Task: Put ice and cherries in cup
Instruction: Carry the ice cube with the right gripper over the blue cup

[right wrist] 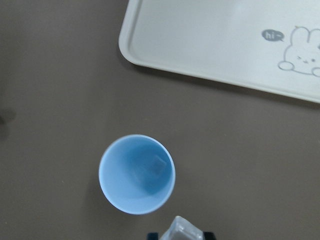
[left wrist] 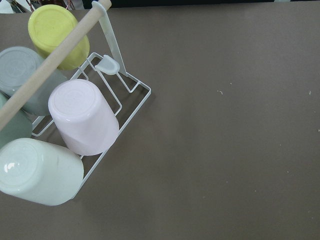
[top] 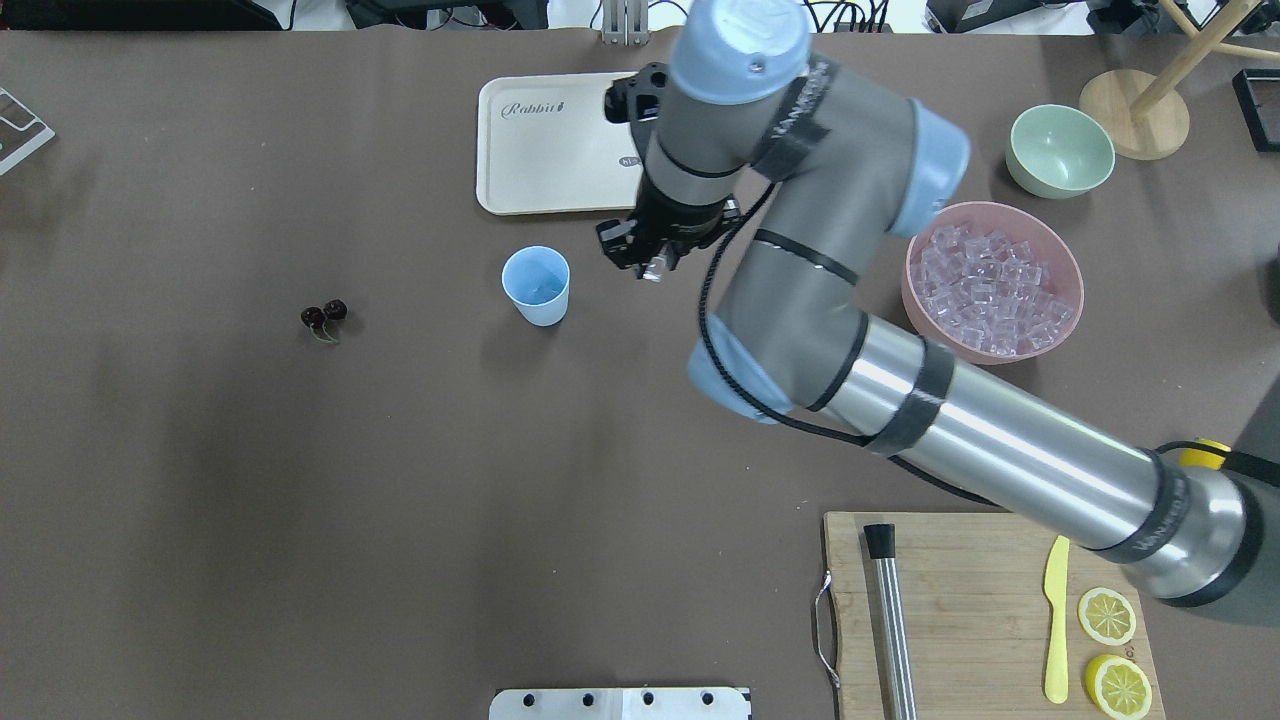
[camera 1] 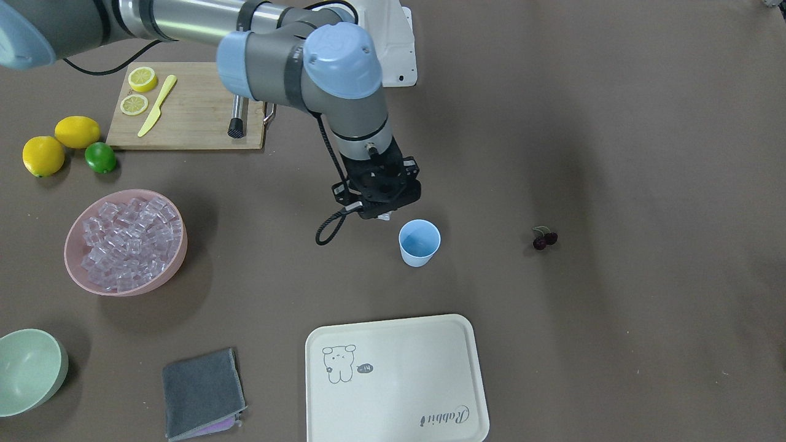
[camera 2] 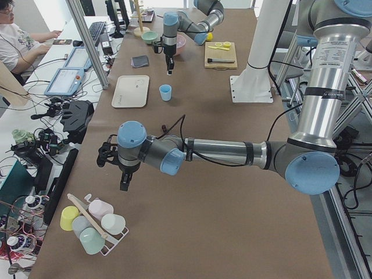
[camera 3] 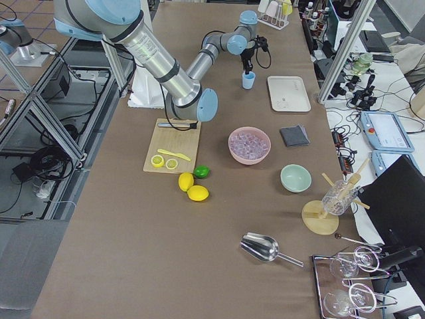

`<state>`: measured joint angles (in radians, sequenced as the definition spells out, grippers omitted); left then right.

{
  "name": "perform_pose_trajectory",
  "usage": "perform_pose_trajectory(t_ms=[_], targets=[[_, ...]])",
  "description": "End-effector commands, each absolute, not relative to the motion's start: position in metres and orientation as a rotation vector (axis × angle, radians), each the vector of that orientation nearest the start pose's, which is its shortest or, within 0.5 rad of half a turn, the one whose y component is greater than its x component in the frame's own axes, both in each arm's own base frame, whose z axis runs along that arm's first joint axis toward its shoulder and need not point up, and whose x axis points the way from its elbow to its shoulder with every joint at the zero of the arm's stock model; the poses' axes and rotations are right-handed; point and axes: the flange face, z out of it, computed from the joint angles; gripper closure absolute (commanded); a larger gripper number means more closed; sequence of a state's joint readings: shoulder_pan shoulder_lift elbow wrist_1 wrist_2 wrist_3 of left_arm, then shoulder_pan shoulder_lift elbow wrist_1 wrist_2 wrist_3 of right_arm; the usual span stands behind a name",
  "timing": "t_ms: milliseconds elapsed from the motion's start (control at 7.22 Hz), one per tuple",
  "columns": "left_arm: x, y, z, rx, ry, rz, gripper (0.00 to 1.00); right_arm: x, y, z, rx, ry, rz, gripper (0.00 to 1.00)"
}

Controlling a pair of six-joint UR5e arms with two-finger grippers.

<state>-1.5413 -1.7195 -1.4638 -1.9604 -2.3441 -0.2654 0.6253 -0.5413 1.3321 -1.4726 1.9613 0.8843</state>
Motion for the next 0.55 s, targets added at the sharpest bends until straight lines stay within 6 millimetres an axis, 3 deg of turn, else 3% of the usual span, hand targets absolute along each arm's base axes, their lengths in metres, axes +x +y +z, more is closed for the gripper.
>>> perform_pose_trajectory(t_ms=[0,416], targets=[[-0.045,-0.578,0.594,0.283,0.812,-0.056,0.02,-0.614,-0.549,0.077,0.308,-0.940,-0.197,1.00],[-0.044,-0.580,0.592,0.287,0.812,-0.052,0.02,-0.622,-0.535,0.068,0.296,-0.962,-0.188,1.00]])
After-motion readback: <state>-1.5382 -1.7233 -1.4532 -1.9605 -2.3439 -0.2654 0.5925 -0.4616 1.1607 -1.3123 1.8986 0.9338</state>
